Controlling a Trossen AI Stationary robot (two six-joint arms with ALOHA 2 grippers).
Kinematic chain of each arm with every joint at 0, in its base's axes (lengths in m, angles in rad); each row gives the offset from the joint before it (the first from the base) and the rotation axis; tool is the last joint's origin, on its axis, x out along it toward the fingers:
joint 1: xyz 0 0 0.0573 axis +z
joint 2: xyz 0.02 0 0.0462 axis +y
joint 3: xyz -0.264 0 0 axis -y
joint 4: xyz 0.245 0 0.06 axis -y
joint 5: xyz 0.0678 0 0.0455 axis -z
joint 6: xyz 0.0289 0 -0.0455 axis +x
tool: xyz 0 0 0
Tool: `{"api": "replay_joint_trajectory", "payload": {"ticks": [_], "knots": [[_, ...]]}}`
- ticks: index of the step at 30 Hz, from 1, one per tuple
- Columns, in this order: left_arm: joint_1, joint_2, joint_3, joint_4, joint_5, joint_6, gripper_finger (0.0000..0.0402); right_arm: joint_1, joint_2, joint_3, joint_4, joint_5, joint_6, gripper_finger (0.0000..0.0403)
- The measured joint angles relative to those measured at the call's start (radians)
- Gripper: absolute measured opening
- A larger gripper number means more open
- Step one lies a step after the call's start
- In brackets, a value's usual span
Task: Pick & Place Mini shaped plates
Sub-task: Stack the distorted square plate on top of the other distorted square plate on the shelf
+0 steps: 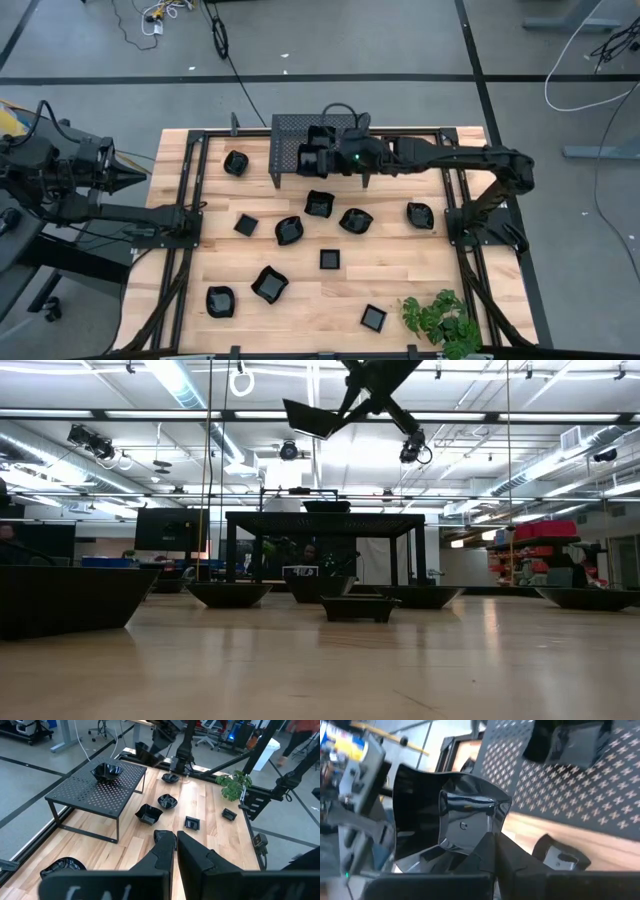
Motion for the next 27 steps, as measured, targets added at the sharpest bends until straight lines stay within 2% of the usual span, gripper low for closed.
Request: {"api": "replay_joint_trajectory", "payload": {"ticks": [6, 11, 19, 27], "knots": [[0.0, 0.0, 0.0, 0.0, 0.0, 0.0, 0.0025, -0.052, 0.0, 0.0, -0.002, -0.078, -0.002, 0.0003], [0.0, 0.0, 0.0, 0.0, 0.0, 0.0, 0.0025, -0.061, 0.0, 0.0, -0.011, -0.08, -0.015, 0.0003], [0.0, 0.0, 0.0, 0.0, 0.0, 0.0, 0.0025, -0.191, 0.0, 0.0, -0.01, -0.08, -0.042, 0.0003], [0.0, 0.0, 0.0, 0.0, 0.0, 0.0, 0.0025, -0.276, 0.01, 0.0, -0.01, -0.169, -0.108, 0.0003]]}}
